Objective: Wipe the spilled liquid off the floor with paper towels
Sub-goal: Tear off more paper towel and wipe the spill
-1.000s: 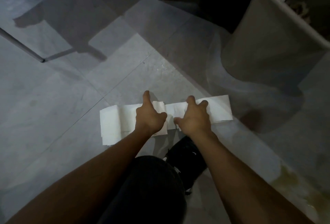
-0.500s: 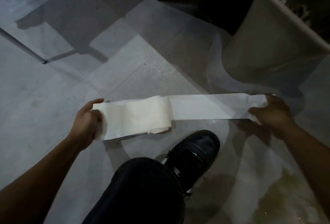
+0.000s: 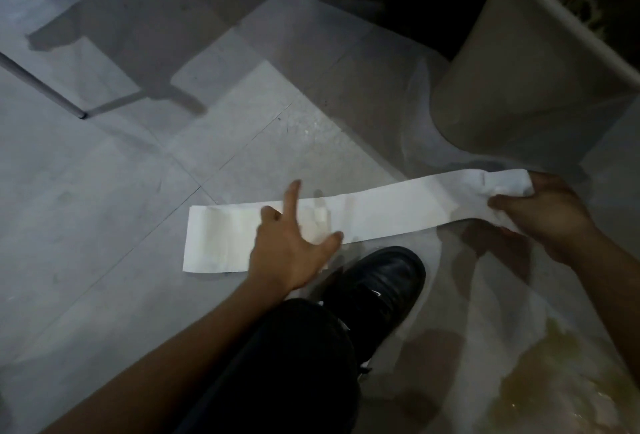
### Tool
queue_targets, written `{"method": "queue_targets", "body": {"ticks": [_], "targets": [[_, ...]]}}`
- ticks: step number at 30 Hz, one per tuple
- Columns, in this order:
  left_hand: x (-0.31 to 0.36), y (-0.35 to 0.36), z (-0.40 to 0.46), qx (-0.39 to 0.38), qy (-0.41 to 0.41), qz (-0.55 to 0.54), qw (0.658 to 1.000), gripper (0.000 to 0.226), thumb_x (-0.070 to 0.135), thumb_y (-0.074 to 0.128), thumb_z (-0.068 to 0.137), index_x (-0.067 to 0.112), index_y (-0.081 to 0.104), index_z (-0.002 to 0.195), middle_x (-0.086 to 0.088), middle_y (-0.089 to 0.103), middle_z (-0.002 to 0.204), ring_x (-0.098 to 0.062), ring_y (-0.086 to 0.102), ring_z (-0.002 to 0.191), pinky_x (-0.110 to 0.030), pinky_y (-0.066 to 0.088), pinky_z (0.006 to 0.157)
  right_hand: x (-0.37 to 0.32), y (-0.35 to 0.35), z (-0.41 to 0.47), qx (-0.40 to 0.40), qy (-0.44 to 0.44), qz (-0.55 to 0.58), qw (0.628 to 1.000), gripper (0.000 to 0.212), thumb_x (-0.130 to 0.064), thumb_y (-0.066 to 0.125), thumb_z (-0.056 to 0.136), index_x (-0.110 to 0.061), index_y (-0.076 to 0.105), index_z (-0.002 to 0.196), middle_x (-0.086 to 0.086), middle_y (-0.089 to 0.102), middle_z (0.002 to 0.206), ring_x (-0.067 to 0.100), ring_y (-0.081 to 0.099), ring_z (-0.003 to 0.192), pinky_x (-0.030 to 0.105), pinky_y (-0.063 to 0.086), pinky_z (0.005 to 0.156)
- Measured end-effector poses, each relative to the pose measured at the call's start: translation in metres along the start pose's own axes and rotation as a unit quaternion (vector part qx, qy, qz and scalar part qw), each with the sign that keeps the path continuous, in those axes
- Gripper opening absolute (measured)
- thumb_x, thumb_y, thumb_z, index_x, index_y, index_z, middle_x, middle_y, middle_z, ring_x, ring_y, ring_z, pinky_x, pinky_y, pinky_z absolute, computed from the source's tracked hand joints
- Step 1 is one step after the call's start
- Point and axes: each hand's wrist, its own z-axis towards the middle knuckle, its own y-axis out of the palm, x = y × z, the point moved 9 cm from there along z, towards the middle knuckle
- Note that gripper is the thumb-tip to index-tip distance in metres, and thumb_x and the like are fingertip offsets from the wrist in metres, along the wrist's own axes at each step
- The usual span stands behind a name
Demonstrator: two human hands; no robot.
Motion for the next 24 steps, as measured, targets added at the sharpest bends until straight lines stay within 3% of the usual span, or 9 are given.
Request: {"method": "queue_targets", "body": {"ticks": [2,5,9,13,15,17,19,22,24], "targets": [[0.004,0.027,0.004,-0.052,-0.042,0.053,0.996,0.115,0.075,0.069,0.076,0.053,-0.012,0.155,-0.019,0.038,0.139,-0.044,0.055,0.119,-0.05,0.05,0.099,-0.032,0.0,-0.015,0.035,-0.063,-0.062,0.995,0.035,-0.025,0.079,0.076,-0.011,0.072,0.108,0.012,0.073,0.101,0.032,0.069,0.093,0.041,0.056,0.087],[-0.003,0.028,0.016,-0.059,-0.056,0.073,0.994,0.118,0.046,0.076,0.084,0.048,-0.019,0.156,-0.02,0.046,0.13,-0.042,0.06,0.106,-0.043,0.05,0.082,-0.081,0.033,-0.046,0.004,-0.137,-0.101,0.985,0.037,-0.02,0.078,0.079,-0.018,0.066,0.114,0.009,0.066,0.103,0.027,0.062,0.089,0.031,0.047,0.08],[-0.016,0.003,0.027,-0.019,-0.088,-0.083,0.992,0.107,0.011,0.068,0.087,0.035,-0.005,0.162,-0.013,0.065,0.103,-0.027,0.065,0.082,-0.035,0.051,0.072,-0.116,0.113,-0.081,-0.085,-0.144,-0.179,0.97,0.057,-0.021,0.069,0.081,-0.032,0.049,0.133,0.014,0.046,0.132,0.036,0.059,0.106,0.037,0.052,0.089],[-0.036,-0.009,0.021,0.007,-0.117,-0.241,0.963,0.096,0.011,0.063,0.085,0.045,0.011,0.158,-0.008,0.06,0.122,-0.028,0.065,0.098,-0.046,0.058,0.091,-0.124,0.191,-0.109,-0.161,-0.102,-0.243,0.951,0.08,-0.049,0.072,0.081,-0.036,0.025,0.145,0.012,0.019,0.144,0.039,0.048,0.116,0.039,0.039,0.079],[-0.047,-0.011,0.019,0.011,-0.118,-0.289,0.95,0.092,0.009,0.058,0.082,0.046,0.018,0.156,-0.013,0.061,0.122,-0.025,0.065,0.095,-0.042,0.06,0.084,-0.121,0.209,-0.109,-0.14,-0.1,-0.237,0.956,0.086,-0.06,0.072,0.077,-0.036,0.023,0.144,0.011,0.018,0.142,0.04,0.045,0.116,0.041,0.042,0.079],[-0.052,-0.017,0.019,0.008,-0.114,-0.304,0.946,0.083,-0.004,0.048,0.088,0.041,0.026,0.155,-0.011,0.062,0.103,-0.017,0.059,0.076,-0.027,0.053,0.064,-0.123,0.212,-0.104,-0.094,-0.134,-0.239,0.957,0.073,-0.056,0.07,0.084,-0.034,0.03,0.141,0.012,0.02,0.142,0.04,0.045,0.115,0.044,0.049,0.083],[-0.057,-0.031,0.019,0.019,-0.109,-0.305,0.946,0.081,-0.012,0.042,0.089,0.039,0.033,0.152,-0.009,0.061,0.092,-0.014,0.055,0.064,-0.026,0.049,0.054,-0.125,0.208,-0.096,-0.069,-0.168,-0.228,0.957,0.051,-0.04,0.069,0.091,-0.028,0.045,0.134,0.012,0.031,0.138,0.038,0.052,0.112,0.043,0.05,0.084],[-0.073,-0.054,0.024,0.04,-0.123,-0.328,0.936,0.087,-0.019,0.041,0.085,0.034,0.039,0.153,-0.011,0.06,0.112,-0.027,0.063,0.076,-0.049,0.06,0.066,-0.113,0.186,-0.073,-0.085,-0.161,-0.167,0.969,0.036,-0.025,0.069,0.086,-0.016,0.066,0.121,0.013,0.06,0.124,0.036,0.063,0.106,0.036,0.053,0.088],[-0.09,-0.072,0.028,0.056,-0.144,-0.351,0.923,0.088,-0.022,0.04,0.083,0.033,0.043,0.152,-0.01,0.051,0.128,-0.03,0.065,0.09,-0.05,0.063,0.069,-0.094,0.155,-0.053,-0.069,-0.121,-0.108,0.984,0.04,-0.033,0.067,0.075,-0.013,0.073,0.109,0.011,0.074,0.105,0.032,0.07,0.098,0.039,0.057,0.087]]}}
